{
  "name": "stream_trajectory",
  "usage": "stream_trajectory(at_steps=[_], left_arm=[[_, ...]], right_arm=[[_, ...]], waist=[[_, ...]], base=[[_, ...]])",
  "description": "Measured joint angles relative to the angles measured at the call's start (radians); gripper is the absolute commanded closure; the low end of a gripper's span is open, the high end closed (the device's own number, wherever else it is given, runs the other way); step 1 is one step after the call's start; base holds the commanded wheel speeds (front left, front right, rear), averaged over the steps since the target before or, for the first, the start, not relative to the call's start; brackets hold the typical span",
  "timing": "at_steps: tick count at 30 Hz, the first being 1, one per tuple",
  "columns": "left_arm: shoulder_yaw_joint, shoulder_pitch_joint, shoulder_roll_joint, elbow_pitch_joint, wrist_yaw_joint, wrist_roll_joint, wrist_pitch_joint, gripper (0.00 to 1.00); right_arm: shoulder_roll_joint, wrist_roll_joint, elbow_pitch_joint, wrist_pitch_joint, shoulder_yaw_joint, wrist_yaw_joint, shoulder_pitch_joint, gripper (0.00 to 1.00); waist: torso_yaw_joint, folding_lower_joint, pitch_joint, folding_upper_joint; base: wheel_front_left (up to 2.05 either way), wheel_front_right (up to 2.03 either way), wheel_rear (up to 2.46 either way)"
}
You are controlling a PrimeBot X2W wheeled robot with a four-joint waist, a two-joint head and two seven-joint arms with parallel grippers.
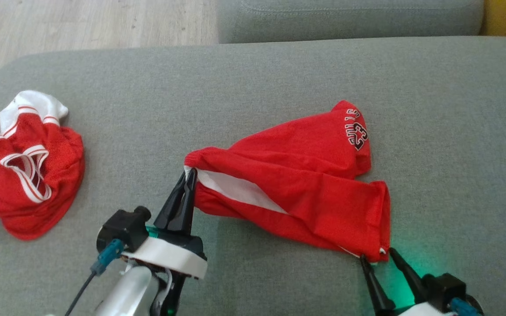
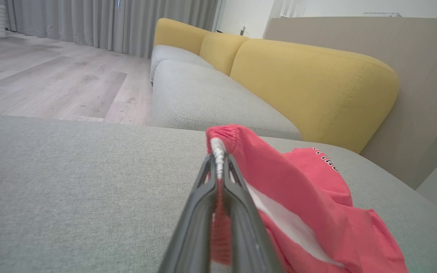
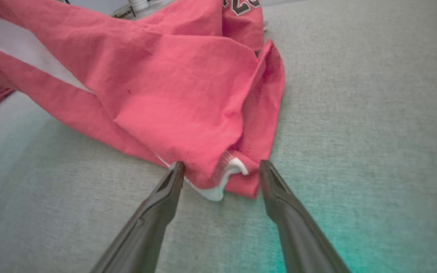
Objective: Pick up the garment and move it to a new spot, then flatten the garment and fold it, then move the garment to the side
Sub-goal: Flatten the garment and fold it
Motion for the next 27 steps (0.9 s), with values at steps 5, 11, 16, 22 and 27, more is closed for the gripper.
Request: stream_trajectory(at_steps=[5,11,16,22,27], left_arm=[[0.020,-0.014,-0.019,0.014,-0.017,0.031,0.000,1.00],[0.044,-0.017,-0.042,0.026,-0.041,0.066,0.000,1.00],[0.070,-0.017,-0.053,0.027,-0.053,0.093,0.000,1.00],[0.073,-0.017,-0.045,-0.016,-0.070,0.099,0.000,1.00],[0.049,-0.092,0.009,-0.090,-0.079,0.046,0.025,1.00]], right_arm=[[-0.005,-0.001,0.017,0.000,0.029,0.000,-0.032,0.00],[-0.031,-0.015,0.024,0.000,0.066,0.000,-0.050,1.00],[-0.039,-0.010,-0.020,0.000,0.064,0.000,-0.050,1.00],[-0.062,0.060,-0.204,0.000,-0.037,0.000,-0.049,1.00],[-0.140,0.136,-0.344,0.008,-0.109,0.000,-0.084,1.00]], waist=[[0.005,0.0000,0.011,0.0000],[0.009,0.0001,0.017,0.0000],[0.006,0.0000,0.003,0.0000],[-0.005,0.0000,-0.026,0.0000],[-0.017,-0.0001,-0.021,0.0000]], base=[[0.00,0.00,0.00],[0.00,0.00,0.00],[0.00,0.00,0.00],[0.00,0.00,0.00],[0.00,0.00,0.00]])
